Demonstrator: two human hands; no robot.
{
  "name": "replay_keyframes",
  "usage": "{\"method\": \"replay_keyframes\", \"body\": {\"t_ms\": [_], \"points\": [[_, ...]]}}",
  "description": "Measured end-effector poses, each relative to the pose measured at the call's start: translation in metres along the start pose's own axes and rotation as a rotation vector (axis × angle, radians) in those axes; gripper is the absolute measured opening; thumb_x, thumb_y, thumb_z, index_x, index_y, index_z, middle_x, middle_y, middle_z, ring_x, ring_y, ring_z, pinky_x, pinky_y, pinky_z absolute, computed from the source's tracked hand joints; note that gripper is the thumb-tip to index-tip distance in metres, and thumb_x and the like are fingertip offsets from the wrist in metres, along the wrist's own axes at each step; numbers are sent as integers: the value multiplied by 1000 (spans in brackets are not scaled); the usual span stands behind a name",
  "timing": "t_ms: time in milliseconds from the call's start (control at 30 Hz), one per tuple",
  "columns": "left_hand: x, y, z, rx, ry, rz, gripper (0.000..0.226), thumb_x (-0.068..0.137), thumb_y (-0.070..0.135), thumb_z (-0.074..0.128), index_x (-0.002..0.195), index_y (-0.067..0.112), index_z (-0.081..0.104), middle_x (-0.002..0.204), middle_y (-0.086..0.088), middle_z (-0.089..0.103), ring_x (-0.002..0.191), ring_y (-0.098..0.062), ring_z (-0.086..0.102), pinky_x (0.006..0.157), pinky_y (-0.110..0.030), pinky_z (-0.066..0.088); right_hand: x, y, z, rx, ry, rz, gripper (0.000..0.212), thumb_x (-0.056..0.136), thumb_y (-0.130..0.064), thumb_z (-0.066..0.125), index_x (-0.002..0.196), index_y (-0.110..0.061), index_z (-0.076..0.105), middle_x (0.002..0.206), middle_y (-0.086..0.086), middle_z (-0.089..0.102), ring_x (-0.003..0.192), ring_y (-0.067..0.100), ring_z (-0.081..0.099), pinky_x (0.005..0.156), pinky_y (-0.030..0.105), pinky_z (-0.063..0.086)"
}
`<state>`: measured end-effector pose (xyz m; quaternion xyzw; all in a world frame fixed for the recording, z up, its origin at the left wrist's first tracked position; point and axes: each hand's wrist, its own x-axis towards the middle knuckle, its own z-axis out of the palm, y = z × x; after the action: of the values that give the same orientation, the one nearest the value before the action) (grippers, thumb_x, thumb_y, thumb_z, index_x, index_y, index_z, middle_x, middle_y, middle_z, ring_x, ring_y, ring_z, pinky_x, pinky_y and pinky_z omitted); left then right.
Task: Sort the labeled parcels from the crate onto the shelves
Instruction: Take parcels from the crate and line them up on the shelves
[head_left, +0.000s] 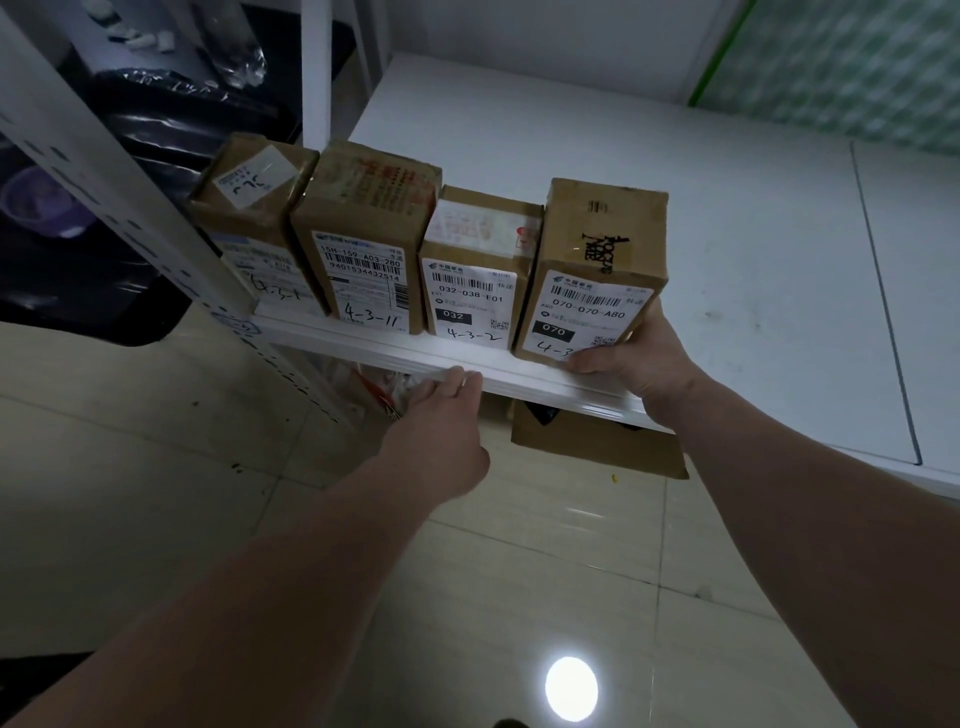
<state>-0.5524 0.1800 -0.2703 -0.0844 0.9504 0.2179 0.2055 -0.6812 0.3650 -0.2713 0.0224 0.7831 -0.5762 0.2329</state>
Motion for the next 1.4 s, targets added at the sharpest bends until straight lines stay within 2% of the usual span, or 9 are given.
{"method": "replay_keyframes", "body": {"t_ms": [100, 300, 400, 533, 700, 800, 933, 1233, 1400], "points": [[0, 0, 0, -1, -17, -4, 76, 89, 22, 56, 150, 16, 12, 157, 0, 14, 143, -27, 12, 112, -37, 23, -1, -2, 2, -6, 11, 2, 96, 59, 12, 82, 138, -19, 36, 123, 5, 61, 117, 26, 56, 90, 34, 54], [-8, 1, 0, -7, -29, -2, 76, 88, 21, 55, 151, 14, 12, 158, -1, 15, 144, -28, 10, 115, -37, 17, -8, -7, 10, -72, 51, 35, 103, 58, -5, 90, 143, -19, 33, 130, 2, 59, 124, 24, 54, 107, 45, 45], [-23, 1, -7, -47, -25, 5, 75, 87, 17, 55, 150, 15, 16, 154, -4, 25, 140, -29, 23, 111, -38, 27, -18, -11, 15, -143, 86, 64, 103, 62, -8, 90, 146, -19, 32, 136, 1, 56, 127, 24, 52, 108, 44, 43], [-53, 3, -30, -44, 19, 9, 51, 85, 17, 56, 134, 13, 44, 124, -9, 54, 111, -26, 53, 90, -36, 48, -43, -19, 16, -156, 278, 171, 93, 75, -5, 79, 151, -20, 28, 145, 7, 50, 129, 27, 49, 101, 36, 44], [-106, 6, -72, -22, 7, -34, 14, 91, 19, 54, 93, 11, 65, 87, -4, 62, 89, -23, 61, 70, -27, 42, -94, -33, 26, -19, 398, 328, 58, 83, -9, 72, 136, -15, 49, 108, 7, 60, 99, 25, 62, 91, 37, 54], [-150, 7, -91, -52, 32, -98, 17, 91, 17, 52, 82, 10, 64, 78, -4, 60, 78, -21, 59, 64, -25, 38, -133, -47, 42, 118, 282, 392, 33, 86, -4, 66, 119, -7, 62, 88, 8, 61, 70, 16, 59, 72, 28, 55], [-224, 2, -102, -124, 92, -206, 23, 89, 16, 51, 69, 6, 58, 80, -10, 64, 80, -24, 61, 61, -26, 37, -194, -77, 75, 284, 83, 466, 15, 85, 2, 62, 94, -10, 65, 74, 6, 58, 55, 10, 52, 51, 19, 50], [-416, -59, -72, -534, 212, -577, 10, 93, 25, 55, 92, 23, 65, 84, 9, 59, 70, 0, 51, 54, -14, 36, -345, -101, 175, 192, -200, 446, 15, 88, 3, 58, 87, -11, 63, 72, 7, 58, 53, 12, 49, 51, 21, 44], [-508, -103, -48, -843, 368, -757, 5, 87, 26, 62, 84, 30, 64, 89, 8, 65, 80, -6, 59, 59, -21, 45, -425, -94, 238, 80, -297, 455, 12, 90, -1, 58, 92, -10, 64, 74, 7, 60, 59, 15, 53, 54, 22, 49]]}}
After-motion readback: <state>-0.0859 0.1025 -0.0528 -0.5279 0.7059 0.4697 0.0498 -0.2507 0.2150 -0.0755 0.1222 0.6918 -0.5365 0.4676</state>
